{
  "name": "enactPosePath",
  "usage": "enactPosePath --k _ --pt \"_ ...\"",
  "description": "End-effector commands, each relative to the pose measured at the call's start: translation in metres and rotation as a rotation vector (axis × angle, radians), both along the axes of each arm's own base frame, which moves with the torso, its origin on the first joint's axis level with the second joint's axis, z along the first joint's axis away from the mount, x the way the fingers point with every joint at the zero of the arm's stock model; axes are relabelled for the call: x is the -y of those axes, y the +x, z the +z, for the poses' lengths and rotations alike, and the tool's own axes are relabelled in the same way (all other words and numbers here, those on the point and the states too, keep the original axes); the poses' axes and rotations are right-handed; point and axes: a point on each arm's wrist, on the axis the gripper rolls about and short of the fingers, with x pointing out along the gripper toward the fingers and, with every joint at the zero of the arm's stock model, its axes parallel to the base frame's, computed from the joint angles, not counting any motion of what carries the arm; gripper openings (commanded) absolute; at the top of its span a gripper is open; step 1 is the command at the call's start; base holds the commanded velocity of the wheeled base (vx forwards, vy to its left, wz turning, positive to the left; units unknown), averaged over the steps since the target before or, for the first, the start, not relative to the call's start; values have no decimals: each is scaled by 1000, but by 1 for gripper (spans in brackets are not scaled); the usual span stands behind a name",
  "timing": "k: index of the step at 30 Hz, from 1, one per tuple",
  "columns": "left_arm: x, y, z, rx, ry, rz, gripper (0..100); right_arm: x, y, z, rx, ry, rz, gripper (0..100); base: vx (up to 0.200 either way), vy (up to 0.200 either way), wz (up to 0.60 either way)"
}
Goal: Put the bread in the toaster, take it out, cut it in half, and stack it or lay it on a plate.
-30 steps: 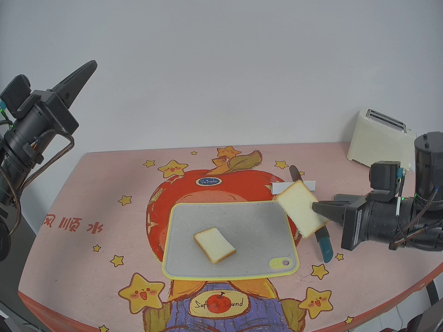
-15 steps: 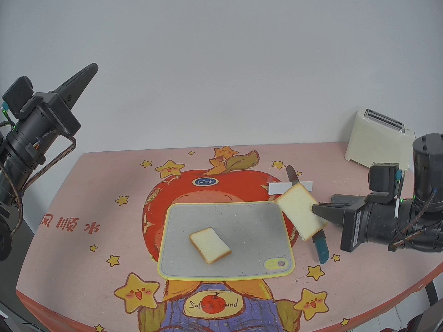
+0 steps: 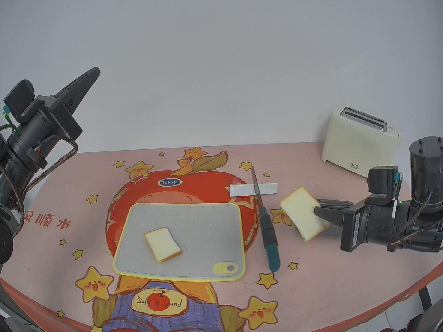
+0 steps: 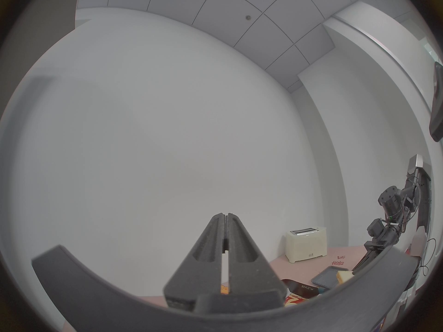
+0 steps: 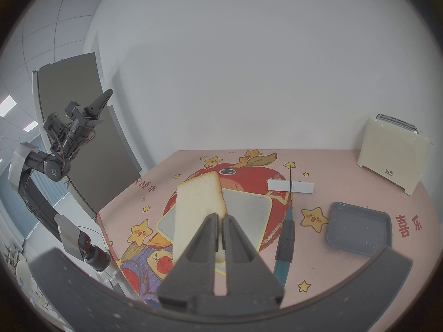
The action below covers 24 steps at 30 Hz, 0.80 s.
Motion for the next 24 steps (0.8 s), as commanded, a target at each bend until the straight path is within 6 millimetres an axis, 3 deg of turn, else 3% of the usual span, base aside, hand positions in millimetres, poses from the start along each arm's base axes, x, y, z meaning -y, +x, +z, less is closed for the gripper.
enactPosePath --k 1,11,20,24 --pt "0 0 0 0 -1 0 0 -1 1 -5 -14 -15 1 0 0 0 0" --pt "0 0 -2 -4 5 2 0 -3 3 -12 -61 10 -44 0 0 0 0" --pt "0 -1 -2 -4 5 -1 0 -9 19 -27 -102 31 -308 0 0 0 0" --pt "1 -1 -2 -4 5 -2 0 -1 31 -27 -95 42 -427 0 0 0 0"
